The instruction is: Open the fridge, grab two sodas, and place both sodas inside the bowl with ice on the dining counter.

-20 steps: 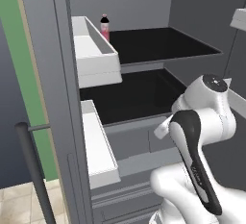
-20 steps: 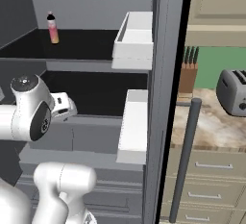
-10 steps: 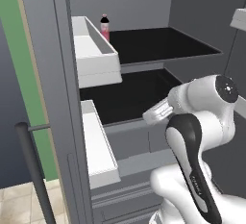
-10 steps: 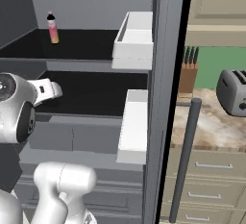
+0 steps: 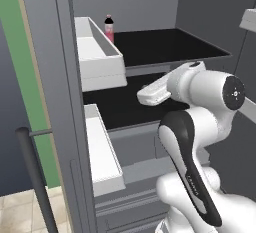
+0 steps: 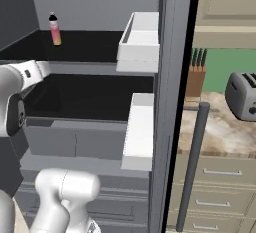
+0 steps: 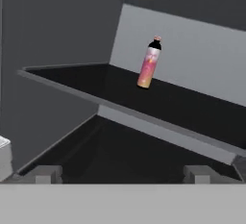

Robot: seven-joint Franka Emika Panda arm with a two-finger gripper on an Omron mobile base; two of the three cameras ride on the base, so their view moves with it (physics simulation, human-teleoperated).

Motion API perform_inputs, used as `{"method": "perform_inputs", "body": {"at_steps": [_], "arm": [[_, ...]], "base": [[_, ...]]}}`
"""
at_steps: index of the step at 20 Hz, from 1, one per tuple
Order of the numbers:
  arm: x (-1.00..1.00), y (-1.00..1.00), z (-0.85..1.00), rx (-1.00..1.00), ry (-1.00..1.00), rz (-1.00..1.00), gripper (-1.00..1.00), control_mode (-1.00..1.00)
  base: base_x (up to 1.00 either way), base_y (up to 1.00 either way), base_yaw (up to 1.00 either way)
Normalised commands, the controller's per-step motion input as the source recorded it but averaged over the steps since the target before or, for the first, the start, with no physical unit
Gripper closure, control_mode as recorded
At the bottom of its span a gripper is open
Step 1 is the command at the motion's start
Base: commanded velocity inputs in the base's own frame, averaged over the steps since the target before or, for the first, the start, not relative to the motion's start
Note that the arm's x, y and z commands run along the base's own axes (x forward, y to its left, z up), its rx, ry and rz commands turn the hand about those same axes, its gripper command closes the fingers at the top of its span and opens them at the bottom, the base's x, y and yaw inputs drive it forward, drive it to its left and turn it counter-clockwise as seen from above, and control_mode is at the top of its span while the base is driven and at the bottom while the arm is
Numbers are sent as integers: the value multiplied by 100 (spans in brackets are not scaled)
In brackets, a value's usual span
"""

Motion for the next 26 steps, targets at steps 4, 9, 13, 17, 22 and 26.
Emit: {"method": "perform_inputs", "body": {"at_steps": [4, 9, 13, 17, 22, 26], "arm": [[25, 1, 75, 0, -12, 0, -100, -100], [8, -1, 57, 0, -8, 0, -100, -100], [5, -3, 37, 0, -5, 0, -100, -100], [8, 0, -2, 3, -1, 0, -100, -100], [29, 9, -3, 6, -1, 0, -100, -100], [33, 4, -4, 11, 0, 0, -100, -100]], "base": [[0, 0, 0], [0, 0, 0], [0, 0, 0], [0, 0, 0], [0, 0, 0], [0, 0, 0]]}}
